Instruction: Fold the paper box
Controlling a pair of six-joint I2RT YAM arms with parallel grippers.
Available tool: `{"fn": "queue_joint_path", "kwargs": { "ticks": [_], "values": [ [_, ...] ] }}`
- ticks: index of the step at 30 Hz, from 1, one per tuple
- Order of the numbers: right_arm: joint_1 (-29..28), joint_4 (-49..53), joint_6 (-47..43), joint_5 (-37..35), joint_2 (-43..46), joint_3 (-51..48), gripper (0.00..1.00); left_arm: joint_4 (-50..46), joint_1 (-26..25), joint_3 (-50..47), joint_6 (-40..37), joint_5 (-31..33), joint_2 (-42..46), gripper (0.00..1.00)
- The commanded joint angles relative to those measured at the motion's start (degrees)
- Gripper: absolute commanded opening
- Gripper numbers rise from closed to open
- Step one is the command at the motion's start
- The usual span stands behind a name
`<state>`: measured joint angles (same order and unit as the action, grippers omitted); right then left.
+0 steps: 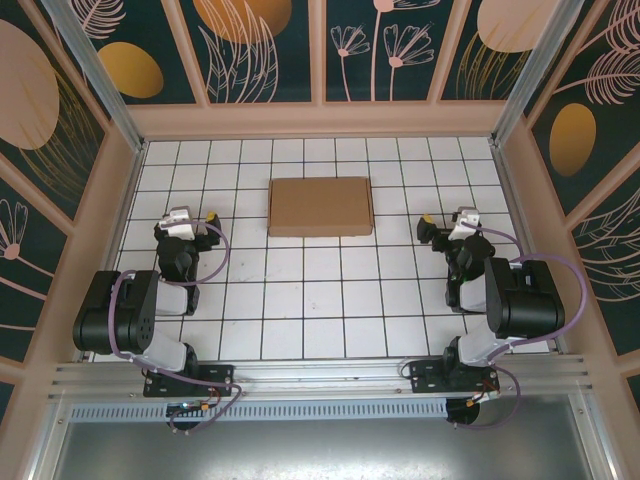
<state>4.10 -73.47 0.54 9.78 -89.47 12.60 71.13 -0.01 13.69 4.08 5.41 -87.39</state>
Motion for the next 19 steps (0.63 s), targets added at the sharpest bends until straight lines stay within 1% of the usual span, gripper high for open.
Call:
{"fn": "queue_joint_path", "kwargs": {
  "ticks": [1,19],
  "values": [
    [0.56,-2.1,-0.36,1.29,0.0,-0.08,0.99,1.12,-0.25,0.18,-0.11,0.73,0.38,0.99],
    [0.5,-2.1,-0.36,1.29,0.01,-0.12,0.99,1.17,-0.25,0.11,-0.12,0.66,0.38,0.99]
  ]
}}
